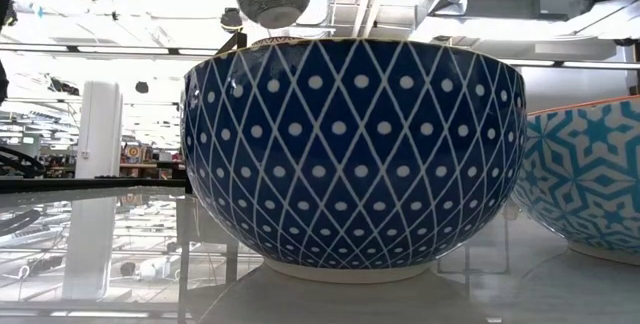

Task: Place and stack bowls onto a shelf
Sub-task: Stack the patterned red bowl on top of the patterned blue bowl on the shelf

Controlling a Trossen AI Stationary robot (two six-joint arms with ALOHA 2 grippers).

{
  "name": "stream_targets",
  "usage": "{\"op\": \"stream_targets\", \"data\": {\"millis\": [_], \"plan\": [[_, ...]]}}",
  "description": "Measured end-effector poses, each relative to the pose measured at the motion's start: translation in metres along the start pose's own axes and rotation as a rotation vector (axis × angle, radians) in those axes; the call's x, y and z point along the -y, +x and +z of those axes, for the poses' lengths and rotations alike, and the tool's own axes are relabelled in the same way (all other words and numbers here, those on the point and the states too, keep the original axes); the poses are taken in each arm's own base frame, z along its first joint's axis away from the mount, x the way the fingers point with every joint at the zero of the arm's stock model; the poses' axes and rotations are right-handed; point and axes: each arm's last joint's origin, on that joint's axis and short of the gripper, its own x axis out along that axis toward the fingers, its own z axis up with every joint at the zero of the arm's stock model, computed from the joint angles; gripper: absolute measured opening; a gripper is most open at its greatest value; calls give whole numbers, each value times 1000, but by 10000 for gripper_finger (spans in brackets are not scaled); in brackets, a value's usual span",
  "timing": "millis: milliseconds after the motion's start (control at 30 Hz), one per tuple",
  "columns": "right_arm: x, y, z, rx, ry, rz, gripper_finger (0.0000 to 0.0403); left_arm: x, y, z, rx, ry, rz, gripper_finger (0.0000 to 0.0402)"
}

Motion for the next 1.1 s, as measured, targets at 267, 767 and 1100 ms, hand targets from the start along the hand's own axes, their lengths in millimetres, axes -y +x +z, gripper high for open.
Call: {"op": "stream_targets", "data": {"millis": [267, 767, 1100], "plan": [[0, 0, 0, 0, 1, -1, 32, 2, 4, -22, 91, -98, -18, 4], [0, 0, 0, 0, 1, -1, 33, 32, 54, -8, 4, 55, -84, 4], [0, 0, 0, 0, -6, -1, 33, 23, 63, -3, 15, 71, -131, 4]]}}
